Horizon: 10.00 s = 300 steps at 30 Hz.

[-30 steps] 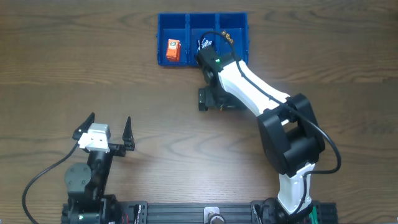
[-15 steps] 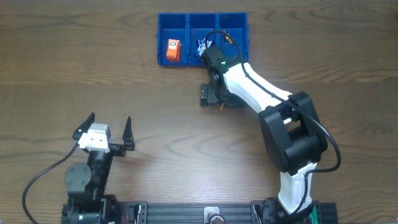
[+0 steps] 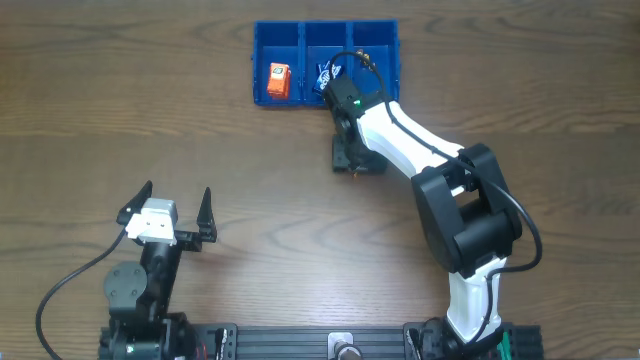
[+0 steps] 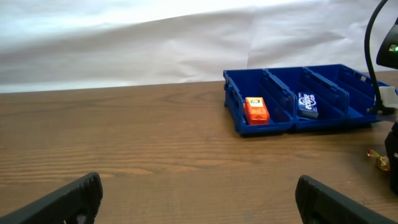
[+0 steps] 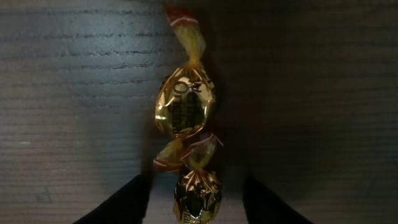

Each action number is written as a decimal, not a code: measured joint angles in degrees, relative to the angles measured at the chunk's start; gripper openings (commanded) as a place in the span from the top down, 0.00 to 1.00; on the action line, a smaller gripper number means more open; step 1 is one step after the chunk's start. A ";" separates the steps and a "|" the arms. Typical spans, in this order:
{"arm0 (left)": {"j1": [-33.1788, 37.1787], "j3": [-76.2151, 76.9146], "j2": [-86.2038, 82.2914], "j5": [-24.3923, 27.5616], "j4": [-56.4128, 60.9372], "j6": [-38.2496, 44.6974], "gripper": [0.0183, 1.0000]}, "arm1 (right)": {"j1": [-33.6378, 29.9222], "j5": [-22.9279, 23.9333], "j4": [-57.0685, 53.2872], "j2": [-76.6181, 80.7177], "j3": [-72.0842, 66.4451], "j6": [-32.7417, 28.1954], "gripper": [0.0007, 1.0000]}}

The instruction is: Sort Candies Into Trays

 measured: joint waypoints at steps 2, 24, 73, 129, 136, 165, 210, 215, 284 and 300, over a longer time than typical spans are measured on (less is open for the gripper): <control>0.00 0.00 0.00 0.00 0.00 0.00 0.00 | 0.00 0.00 0.02 0.00 0.00 -0.15 0.67; 0.00 0.00 0.00 0.00 0.00 0.00 0.00 | 0.02 -0.07 -0.79 -1.18 -0.07 -0.35 0.96; 0.00 0.00 0.00 -0.02 0.00 0.00 0.00 | -7.26 14.29 23.37 -6.95 5.62 -15.32 0.00; 0.00 0.00 0.00 0.00 0.00 0.00 0.00 | -1.29 1.81 8.02 2.05 2.86 -4.68 0.27; 0.00 0.00 0.02 0.00 0.00 0.00 0.00 | -1.29 2.03 8.28 2.45 2.80 -4.76 0.54; 0.00 0.00 0.00 0.00 0.00 0.00 0.00 | -4.00 8.85 19.10 -16.35 13.97 -10.58 0.96; 0.00 0.00 0.00 0.00 0.00 0.00 0.00 | -8.48 12.33 20.96 -0.70 13.33 -13.51 0.00; 0.00 0.00 0.00 0.00 0.00 0.00 0.00 | -8.61 13.18 14.32 -6.73 12.98 -13.79 0.00; 0.00 0.07 0.00 0.00 -0.09 0.00 0.00 | -24.81 -3.37 46.25 -117.81 -80.83 -28.96 0.00; 0.00 0.07 0.00 0.00 -0.09 0.00 0.00 | -24.81 -3.37 46.25 -117.81 -80.83 -28.96 0.00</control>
